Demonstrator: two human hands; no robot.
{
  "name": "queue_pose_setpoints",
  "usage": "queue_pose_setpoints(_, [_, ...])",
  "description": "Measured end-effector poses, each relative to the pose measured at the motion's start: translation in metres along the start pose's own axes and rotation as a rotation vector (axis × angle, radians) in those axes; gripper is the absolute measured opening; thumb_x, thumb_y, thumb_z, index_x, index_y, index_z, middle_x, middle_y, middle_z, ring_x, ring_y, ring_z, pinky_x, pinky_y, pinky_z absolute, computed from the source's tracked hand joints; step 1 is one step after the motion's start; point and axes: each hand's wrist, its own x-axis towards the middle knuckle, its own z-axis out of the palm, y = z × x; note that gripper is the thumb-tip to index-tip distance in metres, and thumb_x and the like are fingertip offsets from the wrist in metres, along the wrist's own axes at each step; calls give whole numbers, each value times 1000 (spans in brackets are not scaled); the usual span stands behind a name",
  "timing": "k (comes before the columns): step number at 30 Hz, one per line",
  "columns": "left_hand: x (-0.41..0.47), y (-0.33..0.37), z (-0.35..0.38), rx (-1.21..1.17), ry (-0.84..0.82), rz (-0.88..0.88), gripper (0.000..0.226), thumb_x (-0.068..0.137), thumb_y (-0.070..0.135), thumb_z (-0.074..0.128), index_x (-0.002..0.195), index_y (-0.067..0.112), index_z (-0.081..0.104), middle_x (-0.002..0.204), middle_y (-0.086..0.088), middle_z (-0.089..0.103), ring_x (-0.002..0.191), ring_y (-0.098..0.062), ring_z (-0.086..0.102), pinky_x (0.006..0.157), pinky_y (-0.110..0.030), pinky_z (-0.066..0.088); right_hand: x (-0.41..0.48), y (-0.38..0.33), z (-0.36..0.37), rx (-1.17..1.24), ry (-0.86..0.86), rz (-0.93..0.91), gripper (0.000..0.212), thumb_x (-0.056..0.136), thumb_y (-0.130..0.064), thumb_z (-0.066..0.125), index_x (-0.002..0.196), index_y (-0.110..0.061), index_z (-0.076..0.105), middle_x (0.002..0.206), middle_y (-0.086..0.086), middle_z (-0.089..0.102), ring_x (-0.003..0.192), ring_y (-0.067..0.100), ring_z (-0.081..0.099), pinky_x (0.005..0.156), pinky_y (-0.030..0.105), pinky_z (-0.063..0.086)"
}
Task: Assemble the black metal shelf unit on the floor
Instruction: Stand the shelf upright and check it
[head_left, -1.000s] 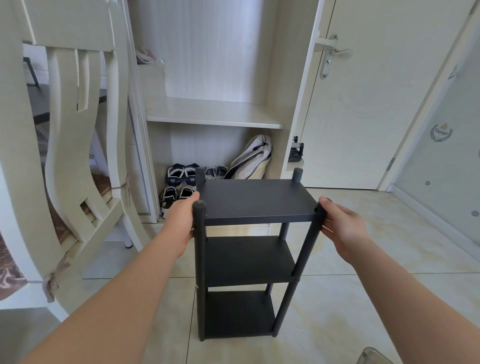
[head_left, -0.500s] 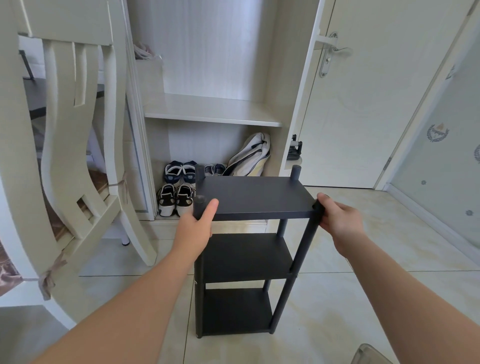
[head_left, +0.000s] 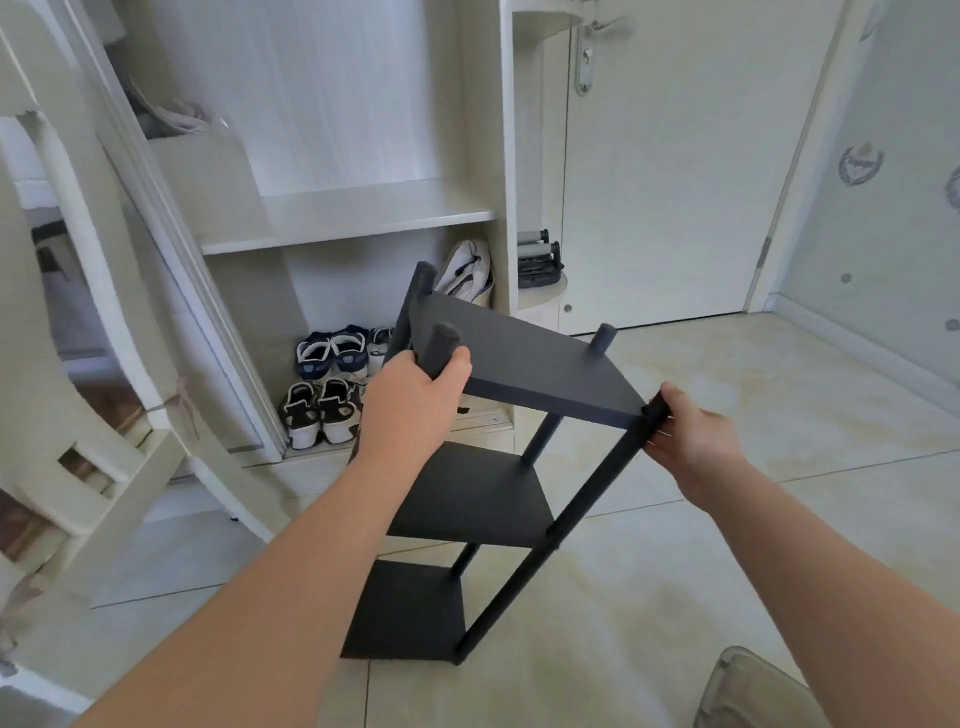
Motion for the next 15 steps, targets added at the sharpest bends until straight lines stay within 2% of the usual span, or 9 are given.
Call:
queue_pose_setpoints(2, [-3, 9, 16, 64, -10, 38, 43, 84, 59, 53, 69, 20, 60, 64, 7, 63, 63, -10, 58, 53, -25, 34, 12, 15, -14, -37, 1, 75, 31, 97, -37, 60, 90, -7, 64, 100, 12, 71, 85, 26, 72, 81, 38, 59])
queue_pose_setpoints(6, [-12, 13, 57, 206, -104, 97, 42, 82, 62, 52, 71, 21, 54, 68, 6, 61, 66, -13, 58, 53, -27, 35, 30, 56, -41, -147, 49, 193, 25, 97, -24, 57, 92, -2, 66, 100, 13, 73, 84, 24, 74, 77, 37, 60])
queue_pose_setpoints(8, [-18, 7, 81, 249, -141, 133, 40, 83, 61, 55, 76, 21, 57, 71, 7, 62, 67, -12, 59, 52, -26, 36, 35, 80, -52, -172, 33, 232, 23, 96, -19, 59, 94, 2, 67, 103, 17, 71, 89, 24, 73, 81, 38, 60])
queue_pose_setpoints(10, [-21, 1, 108, 290, -198, 155, 41, 84, 60, 57, 87, 20, 61, 79, 8, 65, 73, -13, 61, 54, -26, 40, 39, 96, -62, -205, -1, 251, 26, 96, -20, 61, 101, 4, 67, 112, 20, 69, 101, 26, 71, 91, 41, 58])
queue_pose_setpoints(13, [-28, -5, 153, 321, -351, 102, 48, 82, 64, 62, 101, 20, 62, 92, 7, 66, 86, -19, 63, 72, -36, 53, 50, 105, -75, -151, -41, 237, 20, 100, -22, 60, 103, -3, 64, 121, 19, 66, 113, 28, 66, 103, 45, 52])
queue_pose_setpoints(15, [-36, -11, 182, 339, -483, 65, 55, 78, 67, 65, 106, 20, 59, 98, 5, 65, 91, -23, 62, 84, -42, 53, 57, 114, -77, -130, -75, 219, 23, 101, -24, 60, 114, -5, 63, 123, 14, 66, 113, 28, 66, 103, 45, 51])
